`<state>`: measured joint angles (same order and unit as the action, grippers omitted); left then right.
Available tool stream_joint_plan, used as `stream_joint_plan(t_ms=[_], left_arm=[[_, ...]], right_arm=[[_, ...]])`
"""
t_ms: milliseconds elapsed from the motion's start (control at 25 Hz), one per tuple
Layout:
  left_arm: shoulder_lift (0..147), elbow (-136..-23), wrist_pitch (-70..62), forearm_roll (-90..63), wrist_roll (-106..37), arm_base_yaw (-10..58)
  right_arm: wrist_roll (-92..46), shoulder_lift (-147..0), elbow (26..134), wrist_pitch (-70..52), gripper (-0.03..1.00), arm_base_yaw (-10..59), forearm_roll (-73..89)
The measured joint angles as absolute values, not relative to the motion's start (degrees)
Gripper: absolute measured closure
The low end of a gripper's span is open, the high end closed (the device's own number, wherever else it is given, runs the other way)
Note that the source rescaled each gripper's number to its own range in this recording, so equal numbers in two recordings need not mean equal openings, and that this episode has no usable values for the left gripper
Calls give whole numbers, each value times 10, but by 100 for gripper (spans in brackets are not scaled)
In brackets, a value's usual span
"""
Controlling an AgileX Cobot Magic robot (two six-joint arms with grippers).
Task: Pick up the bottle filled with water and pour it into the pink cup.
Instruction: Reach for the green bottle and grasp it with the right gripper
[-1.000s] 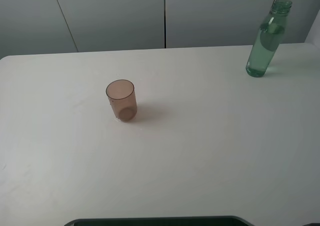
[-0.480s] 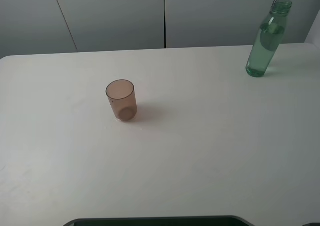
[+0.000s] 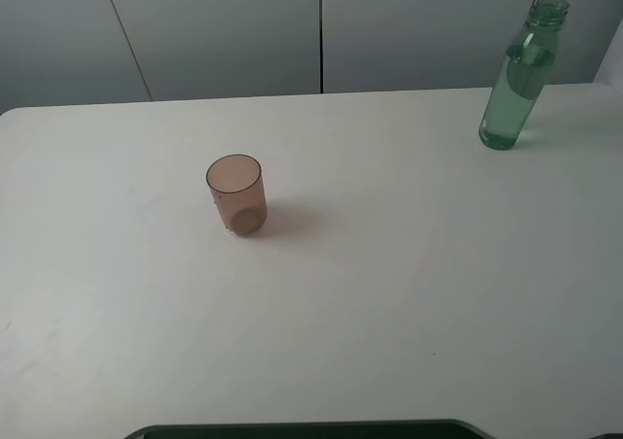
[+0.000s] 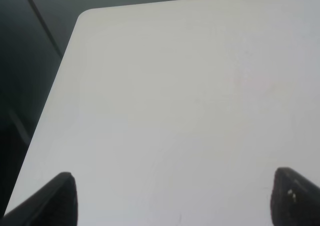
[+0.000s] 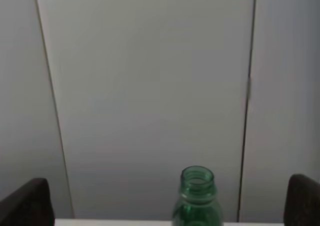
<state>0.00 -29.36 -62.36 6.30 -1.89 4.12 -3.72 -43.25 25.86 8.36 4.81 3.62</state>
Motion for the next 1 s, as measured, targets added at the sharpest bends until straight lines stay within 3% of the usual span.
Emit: stream_joint_plan(t_ms=[240, 440, 1000], left_arm=[[0, -294, -624, 63, -19, 41], [0, -294, -624, 63, -19, 41], [0, -294, -624, 63, -19, 41]], right_arm=[[-30, -546, 218, 194, -3, 66, 36], [0, -647, 180, 353, -3, 67, 37], [6, -951, 183, 617, -3, 68, 72]])
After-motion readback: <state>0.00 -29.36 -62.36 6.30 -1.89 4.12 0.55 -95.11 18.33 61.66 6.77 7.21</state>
